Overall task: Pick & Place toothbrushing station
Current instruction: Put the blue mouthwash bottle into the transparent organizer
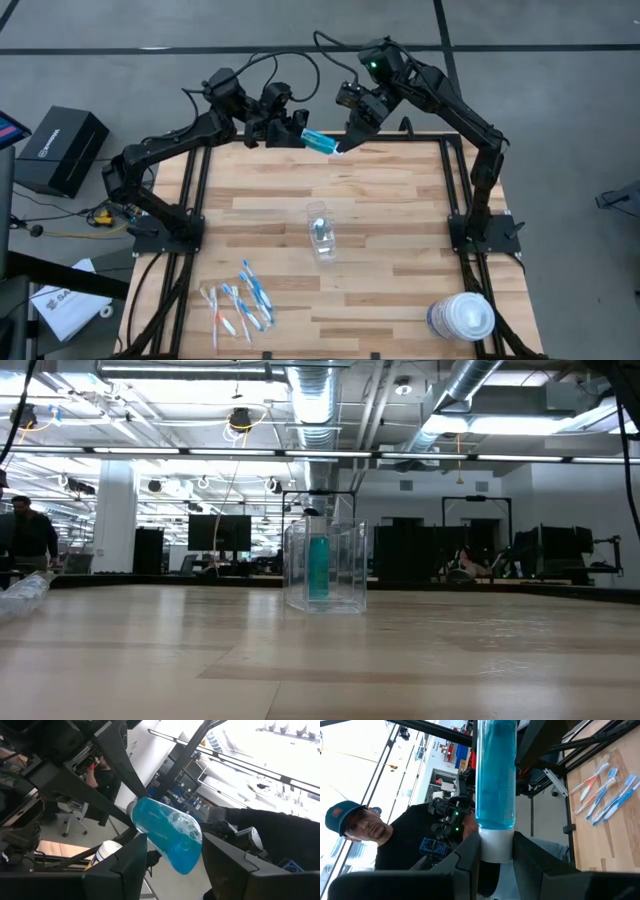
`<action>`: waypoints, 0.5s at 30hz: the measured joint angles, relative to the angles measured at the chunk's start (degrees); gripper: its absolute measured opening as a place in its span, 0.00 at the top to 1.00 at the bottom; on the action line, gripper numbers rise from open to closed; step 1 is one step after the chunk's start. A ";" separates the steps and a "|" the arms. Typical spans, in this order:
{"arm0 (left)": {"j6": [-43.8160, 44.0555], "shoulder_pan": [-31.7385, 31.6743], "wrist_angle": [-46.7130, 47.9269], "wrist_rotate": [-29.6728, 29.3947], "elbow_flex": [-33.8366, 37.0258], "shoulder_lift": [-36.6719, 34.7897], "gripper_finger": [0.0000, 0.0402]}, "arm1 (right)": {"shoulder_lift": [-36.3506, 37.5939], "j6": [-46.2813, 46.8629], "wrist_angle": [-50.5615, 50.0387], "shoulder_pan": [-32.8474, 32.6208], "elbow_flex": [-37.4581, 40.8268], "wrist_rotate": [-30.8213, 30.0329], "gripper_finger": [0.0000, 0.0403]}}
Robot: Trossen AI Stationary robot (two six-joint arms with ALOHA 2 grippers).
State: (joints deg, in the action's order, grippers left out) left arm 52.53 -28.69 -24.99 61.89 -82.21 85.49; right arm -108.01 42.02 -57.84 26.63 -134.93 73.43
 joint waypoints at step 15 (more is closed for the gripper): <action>0.02 0.00 -0.46 -1.03 0.00 0.00 0.55 | -0.04 -0.15 0.02 -0.76 0.00 -0.39 0.81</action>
State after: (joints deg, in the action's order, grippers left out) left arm 52.56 -28.69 -25.45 60.86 -82.21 85.49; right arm -108.05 41.87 -57.82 25.87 -134.93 73.03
